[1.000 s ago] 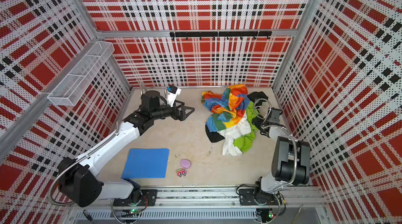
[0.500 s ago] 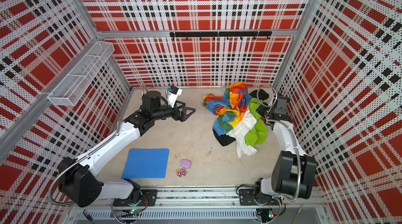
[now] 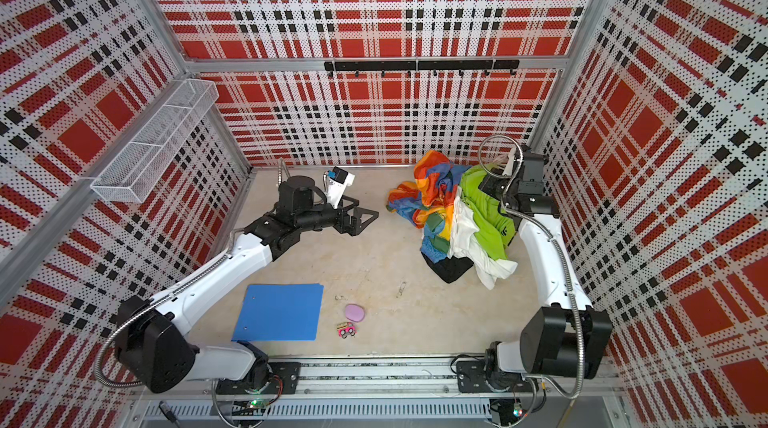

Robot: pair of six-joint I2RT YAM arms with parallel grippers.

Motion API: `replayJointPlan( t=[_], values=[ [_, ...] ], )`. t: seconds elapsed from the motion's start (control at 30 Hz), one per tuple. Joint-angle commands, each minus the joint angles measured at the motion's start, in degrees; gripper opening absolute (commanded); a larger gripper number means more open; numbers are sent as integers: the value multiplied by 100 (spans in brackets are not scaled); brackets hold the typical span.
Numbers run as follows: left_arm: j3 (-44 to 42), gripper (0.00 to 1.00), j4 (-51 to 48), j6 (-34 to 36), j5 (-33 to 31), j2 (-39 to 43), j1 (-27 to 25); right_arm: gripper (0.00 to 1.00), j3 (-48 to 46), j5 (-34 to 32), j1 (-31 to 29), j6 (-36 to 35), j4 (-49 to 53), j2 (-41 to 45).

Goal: Pick out a specific cloth from the pile
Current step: 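Lower the right gripper onto the lime-green shorts and grasp them, then lift the lime-green shorts high out of the pile with the right gripper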

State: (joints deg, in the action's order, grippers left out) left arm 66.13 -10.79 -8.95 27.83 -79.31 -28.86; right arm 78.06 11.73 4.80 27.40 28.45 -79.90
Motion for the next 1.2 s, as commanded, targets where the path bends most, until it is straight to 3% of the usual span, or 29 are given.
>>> replayJointPlan(
  t=[0.0,0.3,0.53,0.9,1.17],
  values=[
    [126,99,-27,83,-93,-56,-69,5,434,-478,12,-99,-348,86],
    [147,99,-76,125,-173,-103,-121,4,519,-1505,12,188,-132,200],
    [172,99,-77,94,-152,-220,-135,4,957,-1264,12,100,-259,98],
    [207,99,-137,77,-294,-393,-296,4,1567,-1602,19,200,-221,66],
    [216,99,-172,114,-366,-410,-346,4,2114,-1373,15,298,-366,35]
  ],
)
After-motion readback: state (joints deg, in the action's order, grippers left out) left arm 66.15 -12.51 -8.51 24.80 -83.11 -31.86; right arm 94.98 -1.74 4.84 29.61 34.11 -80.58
